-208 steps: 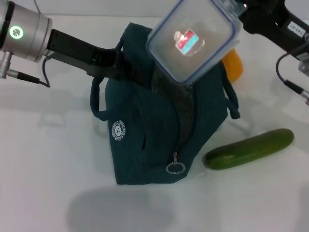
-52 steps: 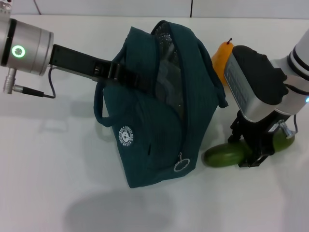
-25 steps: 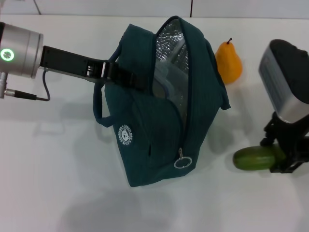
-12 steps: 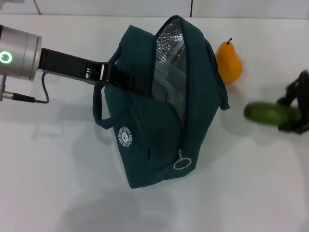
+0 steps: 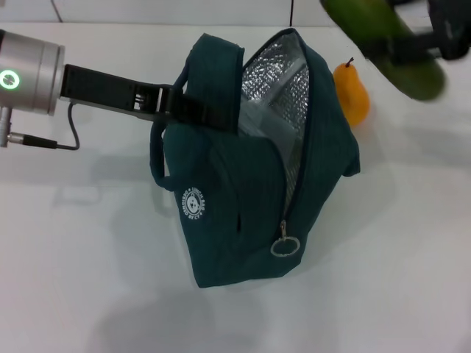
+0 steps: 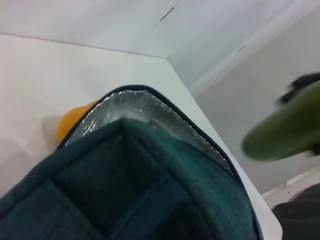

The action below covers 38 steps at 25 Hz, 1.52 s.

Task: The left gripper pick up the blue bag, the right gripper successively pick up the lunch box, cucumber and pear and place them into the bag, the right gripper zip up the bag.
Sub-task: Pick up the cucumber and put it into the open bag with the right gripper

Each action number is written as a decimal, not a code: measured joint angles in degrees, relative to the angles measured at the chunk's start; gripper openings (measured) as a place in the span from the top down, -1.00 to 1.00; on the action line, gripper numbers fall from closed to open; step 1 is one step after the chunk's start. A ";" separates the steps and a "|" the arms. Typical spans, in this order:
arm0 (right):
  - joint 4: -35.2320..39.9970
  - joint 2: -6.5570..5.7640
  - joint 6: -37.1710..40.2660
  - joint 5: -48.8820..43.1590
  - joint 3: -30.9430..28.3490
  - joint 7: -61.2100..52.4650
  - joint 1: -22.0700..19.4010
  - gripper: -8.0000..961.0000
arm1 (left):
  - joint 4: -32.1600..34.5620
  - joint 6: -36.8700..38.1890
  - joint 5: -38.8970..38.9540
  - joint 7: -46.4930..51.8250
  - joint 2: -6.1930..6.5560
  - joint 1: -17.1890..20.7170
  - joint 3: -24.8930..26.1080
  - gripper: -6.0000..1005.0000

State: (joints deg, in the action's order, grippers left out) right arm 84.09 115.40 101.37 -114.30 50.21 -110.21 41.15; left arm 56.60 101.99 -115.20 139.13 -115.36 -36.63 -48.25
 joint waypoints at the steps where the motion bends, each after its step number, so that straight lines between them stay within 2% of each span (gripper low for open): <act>1: -0.44 0.07 -1.27 3.67 0.29 0.29 -0.51 -0.38 | 0.00 -0.02 0.00 0.00 0.00 -0.08 0.00 0.91; 3: -2.40 0.24 -4.04 10.39 1.40 1.76 -1.35 -0.38 | 0.00 -0.08 0.01 0.00 0.00 -0.20 0.00 0.91; 4: -6.28 0.22 -6.38 16.91 2.95 4.36 -1.92 -0.39 | -0.01 -0.10 0.02 0.00 0.00 -0.22 0.00 0.91; 5: -6.28 0.22 -6.38 16.91 2.95 4.36 -1.92 -0.39 | -0.02 -0.12 0.02 -0.01 0.00 -0.24 -0.02 0.91; 7: -11.57 0.13 -7.88 23.01 4.29 8.09 -2.26 -0.40 | -0.22 -0.19 0.03 -0.28 -0.07 -0.25 -0.03 0.91; 11: -23.71 0.24 -8.28 31.90 5.20 16.92 -2.34 -0.41 | -0.44 -0.44 0.03 -0.67 -0.33 -0.23 -0.01 0.91; 12: -30.97 0.27 -8.18 35.20 6.05 21.28 -2.22 -0.41 | -0.44 -0.49 0.03 -0.71 -0.41 -0.20 0.00 0.91; 13: -30.97 0.27 -8.18 35.20 6.05 21.28 -2.22 -0.42 | -0.44 -0.52 0.03 -0.72 -0.45 -0.18 0.00 0.91; 15: -37.08 0.30 -7.56 37.84 6.78 25.31 -1.98 -0.42 | -0.45 -0.56 0.04 -0.74 -0.53 -0.10 0.00 0.91; 20: -44.54 0.49 -7.19 40.60 9.59 29.41 -2.06 -0.44 | -1.35 -0.66 0.13 -1.57 -0.71 -0.18 0.01 0.91; 29: -52.40 0.65 -6.65 41.31 11.04 33.92 -2.10 -0.47 | -1.88 -1.15 0.72 -1.94 -0.78 -0.20 0.01 0.91; 38: -55.49 0.63 -7.04 41.25 12.26 36.56 -2.49 -0.50 | -2.04 -1.30 0.77 -2.01 -0.71 0.07 0.01 0.91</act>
State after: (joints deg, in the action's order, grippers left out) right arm 28.61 116.03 94.33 -73.06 62.47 -73.65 38.66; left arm 54.57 100.70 -114.44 137.12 -116.07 -36.56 -48.25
